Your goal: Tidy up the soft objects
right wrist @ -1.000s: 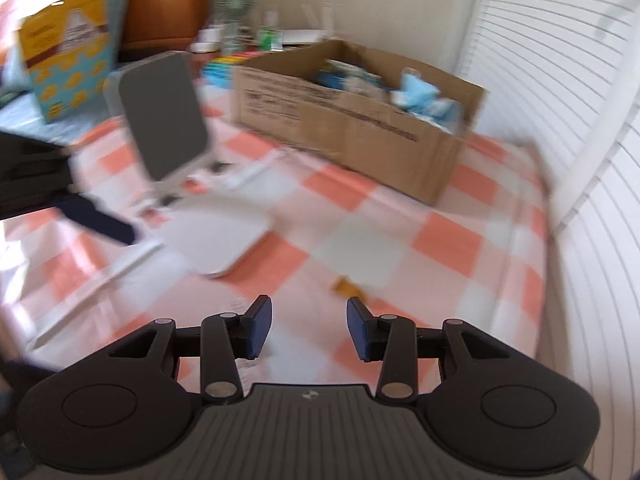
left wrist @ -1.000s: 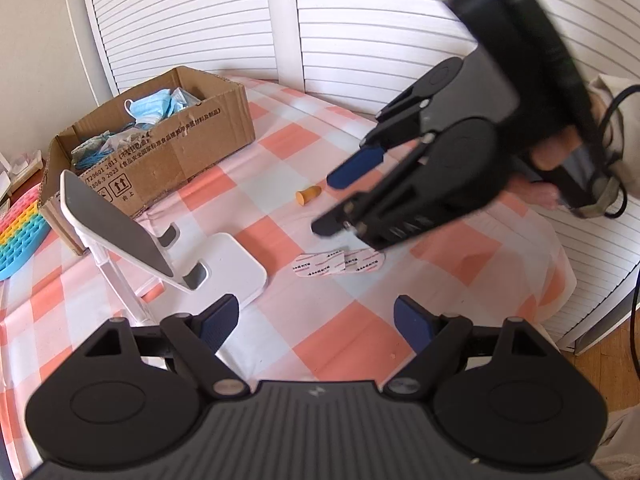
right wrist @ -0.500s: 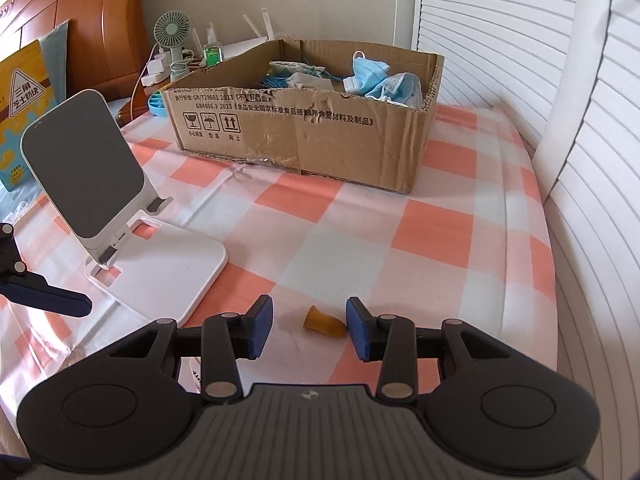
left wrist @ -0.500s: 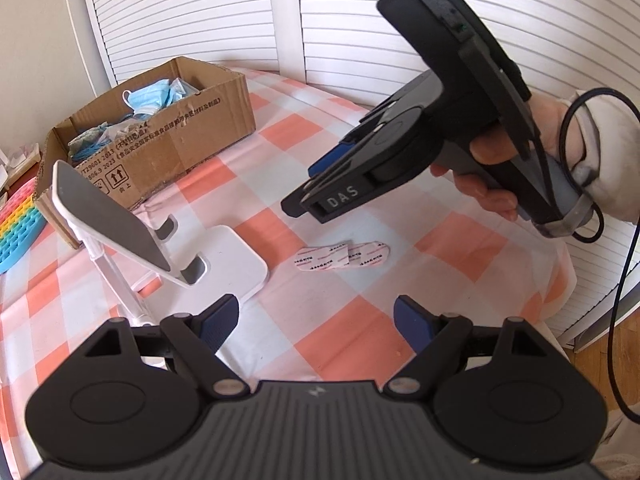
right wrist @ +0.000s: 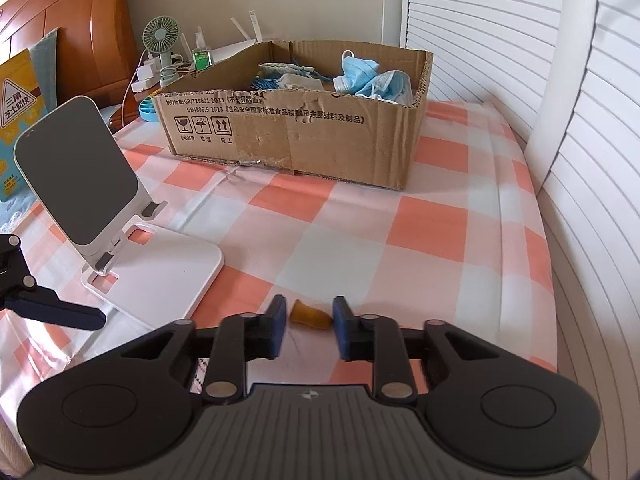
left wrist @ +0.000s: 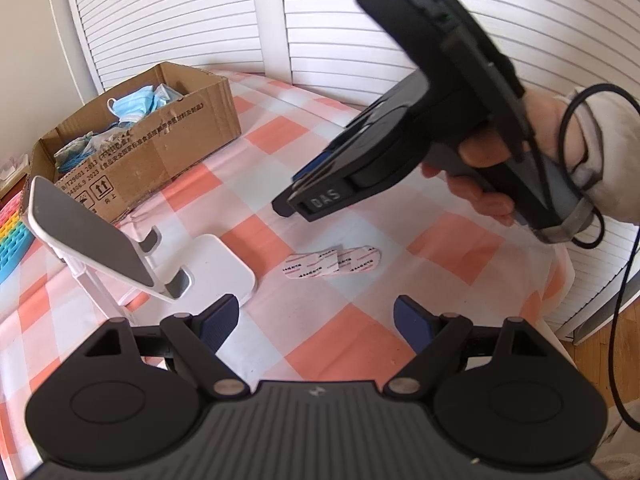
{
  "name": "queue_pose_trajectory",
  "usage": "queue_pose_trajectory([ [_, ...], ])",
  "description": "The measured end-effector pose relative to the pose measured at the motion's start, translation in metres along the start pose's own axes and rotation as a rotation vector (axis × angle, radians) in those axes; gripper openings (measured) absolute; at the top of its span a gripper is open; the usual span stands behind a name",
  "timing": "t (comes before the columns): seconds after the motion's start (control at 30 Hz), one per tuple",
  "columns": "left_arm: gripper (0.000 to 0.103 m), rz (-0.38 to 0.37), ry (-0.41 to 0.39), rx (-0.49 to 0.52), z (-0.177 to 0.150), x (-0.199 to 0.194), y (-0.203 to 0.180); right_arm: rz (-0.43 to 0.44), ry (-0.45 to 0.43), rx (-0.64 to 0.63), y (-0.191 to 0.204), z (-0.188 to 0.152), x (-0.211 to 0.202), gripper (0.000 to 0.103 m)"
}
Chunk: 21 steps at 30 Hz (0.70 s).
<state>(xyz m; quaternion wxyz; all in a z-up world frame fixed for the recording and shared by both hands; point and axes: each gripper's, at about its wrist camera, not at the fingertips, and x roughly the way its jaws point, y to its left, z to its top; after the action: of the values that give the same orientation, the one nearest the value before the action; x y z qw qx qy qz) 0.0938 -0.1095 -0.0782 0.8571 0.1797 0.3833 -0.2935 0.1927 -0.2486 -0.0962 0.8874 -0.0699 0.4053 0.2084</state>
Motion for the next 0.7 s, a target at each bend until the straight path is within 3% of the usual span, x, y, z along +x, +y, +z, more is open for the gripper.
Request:
queue_pose_trajectory([
  [0.13,0.084,-0.012,-0.005,0.039,0.002,0.002,0.000,0.027,0.008,-0.020,0.000,0.001,-0.001,0.028],
  [0.3,0.084,-0.074,-0.019,0.079,0.011,0.011,0.000,0.032,-0.016,-0.023,-0.004,-0.002,-0.014,0.045],
  [0.7,0.084,-0.205,0.019,0.115,0.044,0.053,-0.013,-0.020,-0.061,0.056,-0.037,-0.011,-0.032,0.050],
])
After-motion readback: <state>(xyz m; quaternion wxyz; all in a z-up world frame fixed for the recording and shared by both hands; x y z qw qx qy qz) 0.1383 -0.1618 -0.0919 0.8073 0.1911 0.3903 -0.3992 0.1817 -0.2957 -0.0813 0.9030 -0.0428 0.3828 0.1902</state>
